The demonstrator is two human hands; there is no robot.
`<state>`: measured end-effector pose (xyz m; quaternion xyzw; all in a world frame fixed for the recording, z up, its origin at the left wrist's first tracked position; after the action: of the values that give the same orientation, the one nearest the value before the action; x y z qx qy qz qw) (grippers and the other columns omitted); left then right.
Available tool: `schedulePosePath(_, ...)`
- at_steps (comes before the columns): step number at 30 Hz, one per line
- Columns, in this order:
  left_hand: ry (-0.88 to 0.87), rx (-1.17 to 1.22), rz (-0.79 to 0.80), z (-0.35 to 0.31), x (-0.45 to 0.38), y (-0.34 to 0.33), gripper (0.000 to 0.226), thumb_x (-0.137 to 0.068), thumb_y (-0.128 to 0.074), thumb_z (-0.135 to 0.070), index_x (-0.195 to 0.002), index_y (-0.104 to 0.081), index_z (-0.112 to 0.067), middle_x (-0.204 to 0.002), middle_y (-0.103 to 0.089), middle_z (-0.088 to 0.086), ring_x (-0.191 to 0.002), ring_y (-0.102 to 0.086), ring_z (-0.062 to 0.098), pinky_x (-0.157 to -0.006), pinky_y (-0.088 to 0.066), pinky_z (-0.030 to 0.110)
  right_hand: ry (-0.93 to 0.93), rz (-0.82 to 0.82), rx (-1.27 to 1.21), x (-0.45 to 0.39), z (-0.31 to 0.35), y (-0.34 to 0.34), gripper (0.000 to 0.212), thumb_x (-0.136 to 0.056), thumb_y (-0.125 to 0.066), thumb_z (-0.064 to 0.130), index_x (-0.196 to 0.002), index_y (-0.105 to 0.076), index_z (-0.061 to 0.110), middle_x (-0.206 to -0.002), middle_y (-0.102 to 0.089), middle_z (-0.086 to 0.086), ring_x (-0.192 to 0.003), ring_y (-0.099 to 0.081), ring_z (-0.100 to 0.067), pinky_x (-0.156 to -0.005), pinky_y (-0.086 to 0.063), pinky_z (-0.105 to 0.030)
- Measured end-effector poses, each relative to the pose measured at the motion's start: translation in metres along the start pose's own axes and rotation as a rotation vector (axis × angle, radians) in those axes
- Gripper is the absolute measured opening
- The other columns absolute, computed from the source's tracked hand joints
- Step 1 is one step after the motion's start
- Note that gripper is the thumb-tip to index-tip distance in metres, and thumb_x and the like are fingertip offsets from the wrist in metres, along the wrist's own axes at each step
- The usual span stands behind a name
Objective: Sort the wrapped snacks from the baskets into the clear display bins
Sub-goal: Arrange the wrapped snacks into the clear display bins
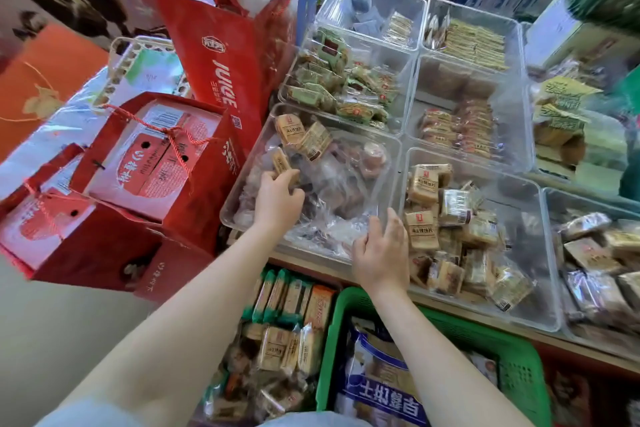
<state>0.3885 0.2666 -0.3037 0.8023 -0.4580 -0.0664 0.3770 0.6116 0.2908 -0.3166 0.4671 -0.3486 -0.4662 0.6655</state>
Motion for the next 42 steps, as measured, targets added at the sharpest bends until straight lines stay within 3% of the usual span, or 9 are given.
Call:
schedulePosePath(7,-0.193,0.021,-0.148,-0.008,0.046,0.016,0.017,-0.089,-0.069,-0.022,-0.105,-0.069,-0.019,-0.102,-0.049,0.002,-0.077,-0.055,0.017,-0.077,-0.049,0.029,0.02,0.018,-0.055,0.0,0.001,0.003,0.04,-0.096,-0.047,0.027,-0.132,-0.047,0.009,-0.153,-0.029,-0.02,-0.144,-0.024,-0.033,-0.121,-0.022,-0.051)
schedulePosePath(12,-0.283,-0.089,-0.207,-0.01,0.069,0.028,0.011,-0.084,-0.072,-0.013,-0.093,-0.071,-0.02,-0.095,-0.059,0.003,-0.08,-0.056,0.02,-0.075,-0.052,0.038,0.071,-0.076,-0.192,0.012,-0.001,0.016,0.047,-0.091,-0.059,0.019,-0.135,-0.046,0.01,-0.151,-0.037,-0.016,-0.146,-0.023,-0.031,-0.121,-0.021,-0.054)
schedulePosePath(17,-0.09,0.346,0.161,-0.054,0.086,0.016,0.041,-0.09,-0.07,-0.021,-0.125,-0.058,-0.039,-0.093,-0.07,-0.005,-0.077,-0.065,0.007,-0.067,-0.053,0.022,0.256,-0.144,-0.223,0.044,0.001,0.038,0.072,-0.091,-0.066,0.017,-0.152,-0.029,0.024,-0.16,-0.026,-0.005,-0.15,-0.022,-0.026,-0.121,-0.024,-0.044)
schedulePosePath(24,-0.149,0.251,0.374,-0.114,0.112,-0.063,0.045,-0.089,-0.071,-0.031,-0.131,-0.056,-0.029,-0.094,-0.073,-0.005,-0.083,-0.068,0.009,-0.066,-0.046,0.021,0.226,-0.137,-0.249,0.06,-0.064,0.073,0.068,-0.087,-0.072,0.016,-0.149,-0.043,0.013,-0.147,-0.05,-0.006,-0.139,-0.041,-0.023,-0.113,-0.04,-0.046)
schedulePosePath(28,-0.183,0.171,0.364,-0.123,0.127,-0.099,0.043,-0.099,-0.057,-0.03,-0.14,-0.051,-0.019,-0.122,-0.064,-0.002,-0.118,-0.059,0.015,-0.089,-0.048,0.022,0.053,-0.158,-0.272,0.061,-0.116,0.087,0.063,-0.086,-0.075,0.036,-0.139,-0.05,0.013,-0.126,-0.062,-0.005,-0.114,-0.055,-0.023,-0.095,-0.05,-0.04)
schedulePosePath(30,-0.272,-0.157,0.4,-0.117,0.131,-0.116,0.057,-0.099,-0.054,-0.035,-0.15,-0.037,-0.017,-0.155,-0.037,0.003,-0.144,-0.033,0.019,-0.114,-0.031,0.036,-0.123,-0.227,-0.296,0.055,-0.144,0.1,0.057,-0.086,-0.074,0.043,-0.128,-0.047,0.015,-0.111,-0.061,-0.004,-0.096,-0.057,-0.021,-0.077,-0.054,-0.036)
schedulePosePath(34,-0.363,-0.391,0.447,-0.105,0.135,-0.131,0.072,-0.097,-0.056,-0.037,-0.157,-0.022,-0.017,-0.165,-0.012,0.001,-0.152,-0.007,0.019,-0.123,-0.011,0.041,-0.343,-0.399,-0.257,0.029,-0.192,0.126,0.041,-0.09,-0.066,0.044,-0.107,-0.046,0.012,-0.098,-0.057,-0.005,-0.087,-0.056,-0.025,-0.063,-0.05,-0.036)
schedulePosePath(40,-0.453,-0.49,0.39,-0.109,0.124,-0.121,0.063,-0.096,-0.055,-0.033,-0.154,-0.031,-0.023,-0.162,-0.026,-0.003,-0.146,-0.029,0.016,-0.116,-0.031,0.038,-0.439,0.037,-0.021,-0.003,-0.218,0.1,0.046,-0.103,-0.037,0.04,-0.129,-0.062,0.012,-0.144,-0.047,-0.013,-0.131,-0.04,-0.031,-0.111,-0.034,-0.047)
schedulePosePath(42,-0.465,-0.538,0.389,-0.107,0.122,-0.123,0.063,-0.095,-0.056,-0.036,-0.153,-0.033,-0.025,-0.162,-0.026,-0.005,-0.146,-0.029,0.016,-0.117,-0.031,0.039,-0.403,-0.024,0.01,-0.002,-0.2,0.097,0.041,-0.101,-0.039,0.034,-0.126,-0.063,0.012,-0.145,-0.048,-0.01,-0.132,-0.039,-0.029,-0.112,-0.032,-0.048)
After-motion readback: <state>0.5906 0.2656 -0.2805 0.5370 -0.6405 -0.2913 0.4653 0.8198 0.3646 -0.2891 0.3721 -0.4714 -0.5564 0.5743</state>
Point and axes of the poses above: each hand's wrist, its own x-axis away from the middle knuckle, its own y-axis out of the back of the hand, z = x × y, the point moved 5 cm from there along -x, towards the middle knuckle
